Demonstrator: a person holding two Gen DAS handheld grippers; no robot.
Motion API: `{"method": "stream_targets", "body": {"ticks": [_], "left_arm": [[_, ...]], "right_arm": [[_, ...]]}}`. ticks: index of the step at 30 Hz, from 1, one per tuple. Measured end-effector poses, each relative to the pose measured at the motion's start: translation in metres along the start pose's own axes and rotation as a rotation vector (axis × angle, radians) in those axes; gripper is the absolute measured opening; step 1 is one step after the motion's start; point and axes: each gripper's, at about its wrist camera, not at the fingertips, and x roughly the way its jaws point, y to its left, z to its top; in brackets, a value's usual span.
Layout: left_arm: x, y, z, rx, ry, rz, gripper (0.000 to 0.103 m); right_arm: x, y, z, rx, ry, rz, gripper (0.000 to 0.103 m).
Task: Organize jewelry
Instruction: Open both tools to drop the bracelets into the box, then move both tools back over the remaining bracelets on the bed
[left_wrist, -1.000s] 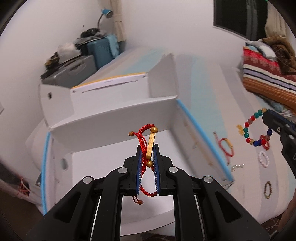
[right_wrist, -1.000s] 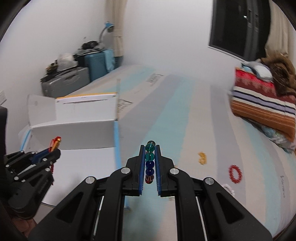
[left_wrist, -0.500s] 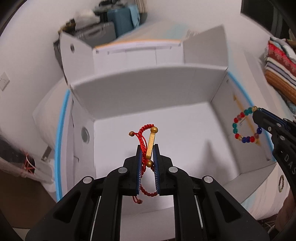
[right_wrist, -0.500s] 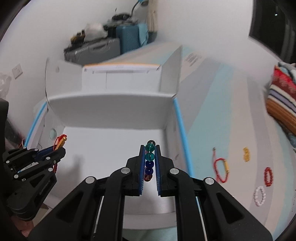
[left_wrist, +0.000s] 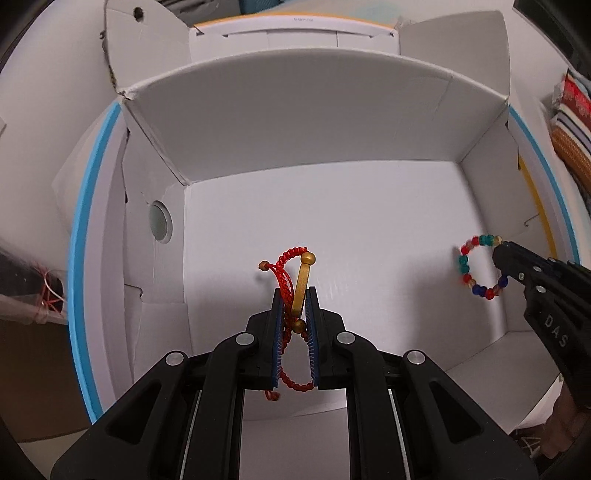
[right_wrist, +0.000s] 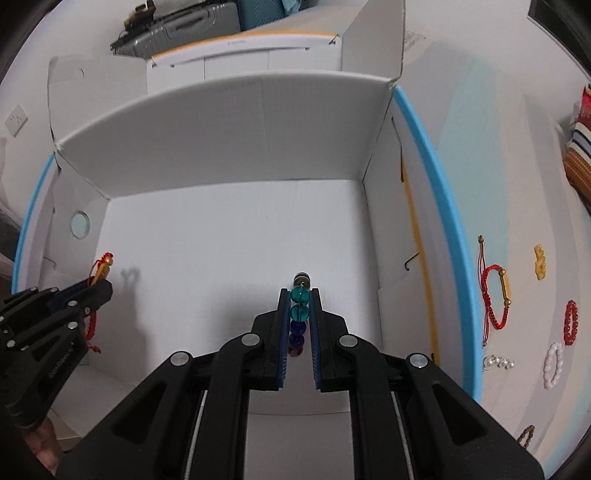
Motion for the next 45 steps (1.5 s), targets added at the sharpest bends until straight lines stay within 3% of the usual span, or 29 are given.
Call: {"method": "stream_targets", "body": {"ticks": [6,8,11,12,13,14,16,22,25,28,36,40,45], "left_arm": [[0.001,0.000,0.001,0.001,0.001,0.023,0.015],[-0.001,0.002,0.001,-0.005,-0.006,0.038,0.016],[-0.008,0.004,-0.002,-0.013,-0.024,0.046,0.030],[-0.010,0.006,-0.004,-0.012,-0.031,0.047,0.032],[-0.013,0.007,-0.005,-0.011,-0.043,0.051,0.041],[-0.018,0.007,-0.006,-0.015,-0.060,0.052,0.053],[-0.026,0.008,-0.009,-0.019,-0.093,0.055,0.062],[-0.048,0.010,-0.020,-0.023,-0.156,0.059,0.082],[-0.058,0.003,-0.011,-0.021,-0.195,0.072,0.093],[-0.066,0.000,-0.015,-0.017,-0.238,0.084,0.097],[-0.089,-0.015,-0.017,-0.005,-0.316,0.066,0.097],[-0.097,-0.031,-0.018,0.040,-0.359,0.109,0.097],[-0.107,-0.052,-0.019,0.054,-0.382,0.068,0.097]], "right_arm": [[0.003,0.006,-0.005,-0.005,0.001,0.007,0.010],[0.003,0.007,-0.004,-0.008,0.000,0.009,0.016],[-0.005,0.009,-0.005,-0.009,-0.021,0.023,0.036],[-0.009,0.009,-0.005,-0.007,-0.030,0.023,0.051],[-0.014,0.009,-0.005,-0.004,-0.043,0.023,0.067],[-0.020,0.008,-0.006,0.001,-0.059,0.027,0.072],[-0.033,0.006,-0.007,0.012,-0.093,0.028,0.079],[-0.057,0.004,-0.002,0.006,-0.160,-0.002,0.094],[-0.065,0.001,-0.003,0.015,-0.191,-0.019,0.095],[-0.073,-0.003,-0.006,0.022,-0.211,-0.032,0.095],[-0.091,-0.024,-0.017,0.046,-0.272,-0.075,0.095],[-0.101,-0.038,-0.026,0.059,-0.290,-0.086,0.095],[-0.116,-0.061,-0.040,0.076,-0.312,-0.113,0.095]]}}
